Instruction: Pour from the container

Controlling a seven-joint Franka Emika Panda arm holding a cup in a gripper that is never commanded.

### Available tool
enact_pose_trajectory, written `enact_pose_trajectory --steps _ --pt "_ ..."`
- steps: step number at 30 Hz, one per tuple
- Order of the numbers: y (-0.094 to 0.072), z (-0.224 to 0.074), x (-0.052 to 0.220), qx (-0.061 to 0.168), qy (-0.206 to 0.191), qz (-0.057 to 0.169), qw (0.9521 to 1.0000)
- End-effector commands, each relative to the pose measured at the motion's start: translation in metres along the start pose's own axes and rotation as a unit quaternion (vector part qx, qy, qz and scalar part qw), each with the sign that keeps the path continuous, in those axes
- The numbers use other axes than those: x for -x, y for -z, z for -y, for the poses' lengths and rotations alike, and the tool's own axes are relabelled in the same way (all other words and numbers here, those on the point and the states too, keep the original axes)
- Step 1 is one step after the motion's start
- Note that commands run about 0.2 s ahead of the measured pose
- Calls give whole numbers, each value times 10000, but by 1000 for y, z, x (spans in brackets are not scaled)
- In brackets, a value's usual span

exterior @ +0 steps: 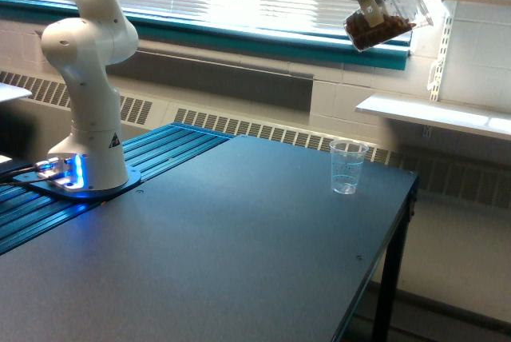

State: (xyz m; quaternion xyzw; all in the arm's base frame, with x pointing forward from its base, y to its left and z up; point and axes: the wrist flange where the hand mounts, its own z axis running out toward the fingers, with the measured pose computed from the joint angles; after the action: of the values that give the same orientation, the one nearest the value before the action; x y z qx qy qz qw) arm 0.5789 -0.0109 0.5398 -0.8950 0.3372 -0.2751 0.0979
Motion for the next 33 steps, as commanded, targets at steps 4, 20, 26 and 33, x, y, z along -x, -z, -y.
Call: enact_pose_trajectory --steps 4,20,26,33 --pt "5 2 -3 -34 -13 -35 10000" --pt "3 16 10 -137 375 -35 9992" --pt "3 21 21 -139 543 -29 9984" --pt "2 25 40 -146 706 24 9974"
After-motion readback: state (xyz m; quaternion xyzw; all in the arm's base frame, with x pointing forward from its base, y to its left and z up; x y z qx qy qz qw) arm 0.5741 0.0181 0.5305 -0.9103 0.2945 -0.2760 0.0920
